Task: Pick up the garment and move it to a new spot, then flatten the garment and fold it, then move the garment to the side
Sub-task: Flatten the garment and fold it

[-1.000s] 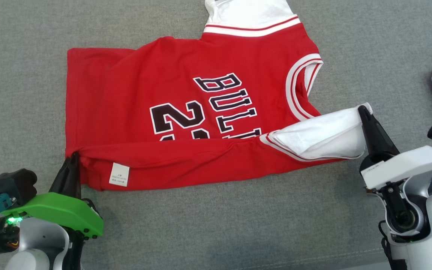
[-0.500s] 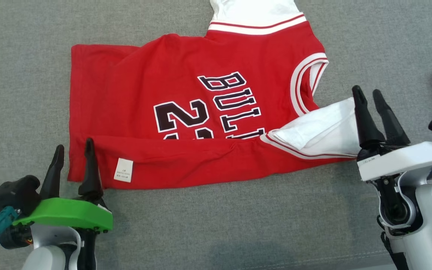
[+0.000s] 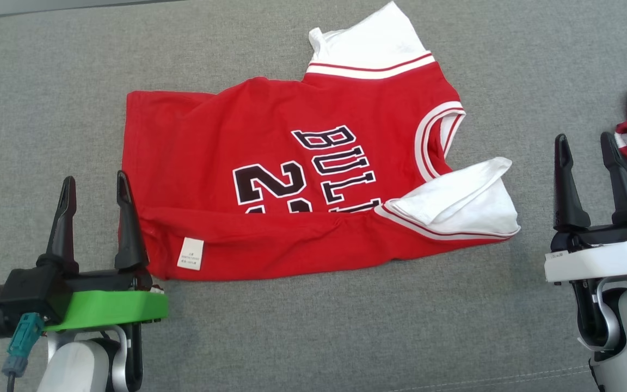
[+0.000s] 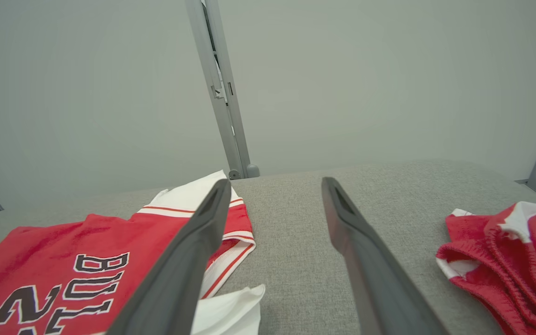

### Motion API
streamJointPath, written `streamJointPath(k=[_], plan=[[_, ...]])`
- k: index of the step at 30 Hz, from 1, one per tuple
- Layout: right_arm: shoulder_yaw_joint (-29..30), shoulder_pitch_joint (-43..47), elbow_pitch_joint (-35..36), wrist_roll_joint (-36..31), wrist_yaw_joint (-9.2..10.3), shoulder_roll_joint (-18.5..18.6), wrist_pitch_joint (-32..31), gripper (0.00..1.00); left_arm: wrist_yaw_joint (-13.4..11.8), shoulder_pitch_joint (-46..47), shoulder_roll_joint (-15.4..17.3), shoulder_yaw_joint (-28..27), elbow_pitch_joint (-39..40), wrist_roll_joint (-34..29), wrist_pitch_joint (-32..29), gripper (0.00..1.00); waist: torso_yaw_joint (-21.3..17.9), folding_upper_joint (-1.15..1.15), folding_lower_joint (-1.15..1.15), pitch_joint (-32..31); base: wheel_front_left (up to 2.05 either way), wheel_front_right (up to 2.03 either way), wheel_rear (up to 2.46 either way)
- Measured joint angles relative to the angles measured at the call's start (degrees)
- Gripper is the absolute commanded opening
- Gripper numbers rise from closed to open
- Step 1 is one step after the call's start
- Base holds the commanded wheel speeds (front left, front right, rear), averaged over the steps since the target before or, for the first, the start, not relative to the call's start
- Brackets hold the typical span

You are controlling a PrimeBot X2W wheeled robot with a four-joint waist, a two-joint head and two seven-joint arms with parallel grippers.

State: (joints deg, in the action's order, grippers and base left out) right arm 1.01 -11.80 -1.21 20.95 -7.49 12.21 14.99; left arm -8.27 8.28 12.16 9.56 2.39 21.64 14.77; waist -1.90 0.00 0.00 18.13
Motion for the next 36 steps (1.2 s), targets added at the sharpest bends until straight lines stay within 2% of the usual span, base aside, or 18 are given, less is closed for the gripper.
streamJointPath(k=[7,12,22,36], plan=[[0.78,1.32,-0.20,-1.52,0.00,-1.93,0.07,1.00,1.32,-0.94,-1.23,-1.49,-0.57,-3.45,0.01,1.00,-0.14,0.00,0.00,-1.26,0.00,0.00,0.00],[0.45,1.62,-1.15,-1.51,0.00,-1.96,0.07,1.00,2.71,-1.48,-1.87,-1.71,-3.30,-4.05,0.02,1.00,0.24,0.00,0.00,-1.47,0.00,0.00,0.00],[-0.93,2.86,-9.76,-0.96,0.00,-1.07,0.07,1.00,4.99,-2.44,-3.80,0.92,-14.37,-3.39,0.10,1.00,1.19,0.00,0.00,-0.50,0.00,0.00,0.00],[-8.49,-1.21,-21.57,2.67,0.00,-0.42,0.12,1.00,7.77,3.25,-5.47,-0.29,-28.36,1.43,-0.65,1.00,2.13,0.00,0.00,2.59,0.00,0.00,0.00]])
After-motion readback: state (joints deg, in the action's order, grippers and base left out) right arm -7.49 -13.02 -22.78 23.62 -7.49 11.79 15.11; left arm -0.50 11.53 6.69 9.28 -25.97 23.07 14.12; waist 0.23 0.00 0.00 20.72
